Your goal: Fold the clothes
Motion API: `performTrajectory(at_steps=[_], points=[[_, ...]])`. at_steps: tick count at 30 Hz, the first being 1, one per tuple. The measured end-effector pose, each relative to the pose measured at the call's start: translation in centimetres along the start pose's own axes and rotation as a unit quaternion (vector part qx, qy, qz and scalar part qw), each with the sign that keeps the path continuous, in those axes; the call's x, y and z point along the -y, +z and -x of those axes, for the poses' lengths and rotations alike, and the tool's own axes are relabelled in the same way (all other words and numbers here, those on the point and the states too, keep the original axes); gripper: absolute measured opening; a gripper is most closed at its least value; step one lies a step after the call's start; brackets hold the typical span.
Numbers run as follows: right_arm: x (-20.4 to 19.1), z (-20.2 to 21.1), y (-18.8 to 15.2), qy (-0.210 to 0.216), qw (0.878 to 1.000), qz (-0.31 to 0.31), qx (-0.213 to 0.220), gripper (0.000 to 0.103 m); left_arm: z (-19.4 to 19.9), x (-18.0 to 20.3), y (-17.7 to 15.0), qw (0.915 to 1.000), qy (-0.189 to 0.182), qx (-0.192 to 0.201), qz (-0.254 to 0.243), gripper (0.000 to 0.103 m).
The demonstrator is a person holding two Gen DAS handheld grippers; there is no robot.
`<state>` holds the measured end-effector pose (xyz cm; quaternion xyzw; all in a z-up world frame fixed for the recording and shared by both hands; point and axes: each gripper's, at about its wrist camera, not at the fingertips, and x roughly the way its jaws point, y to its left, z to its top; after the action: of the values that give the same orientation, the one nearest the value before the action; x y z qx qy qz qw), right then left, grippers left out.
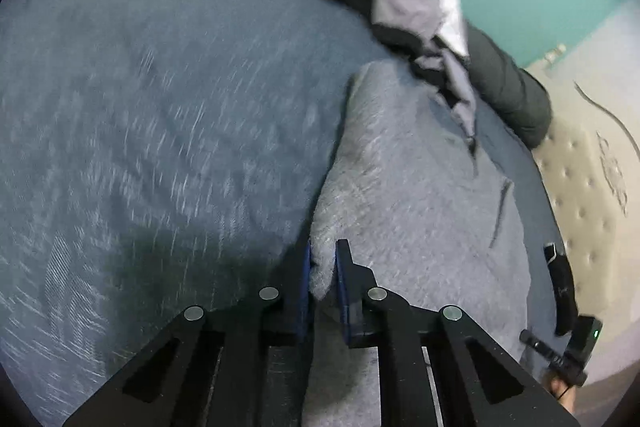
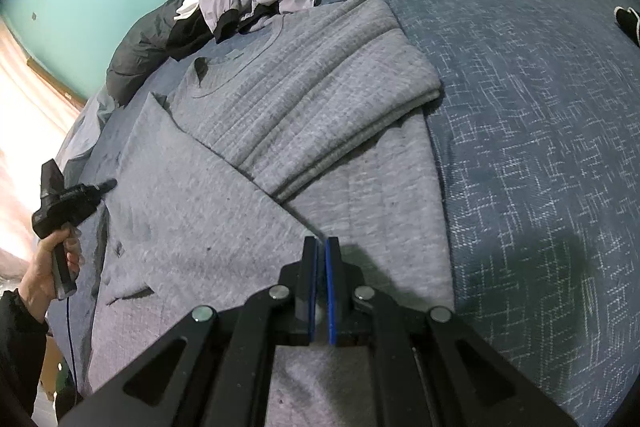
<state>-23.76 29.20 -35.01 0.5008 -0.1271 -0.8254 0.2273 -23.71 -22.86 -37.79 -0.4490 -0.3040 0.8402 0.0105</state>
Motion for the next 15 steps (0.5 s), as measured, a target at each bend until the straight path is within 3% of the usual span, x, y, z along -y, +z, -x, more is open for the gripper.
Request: performTrajectory(at_steps=[5, 9, 15], points=[[0.1, 0.2, -0.1, 0.005, 1.000, 0.004, 0.004, 0.003, 1.6, 0.1, 1.5, 0.9991, 0.018, 0.038, -0.011, 0.022], [-0.2, 0.1, -0.2, 0.010, 1.000, 0.006, 0.010, 0.004, 0.7, 2.2, 3.2, 0.9975, 0.024, 0.027, -0.060, 0.025], [-0.6, 0.1, -0.7, 0.016, 1.000, 0.015, 0.017, 0.004, -3.4, 4.1, 5.2, 0.9949, 0.042, -0.006, -0.092, 0.034]])
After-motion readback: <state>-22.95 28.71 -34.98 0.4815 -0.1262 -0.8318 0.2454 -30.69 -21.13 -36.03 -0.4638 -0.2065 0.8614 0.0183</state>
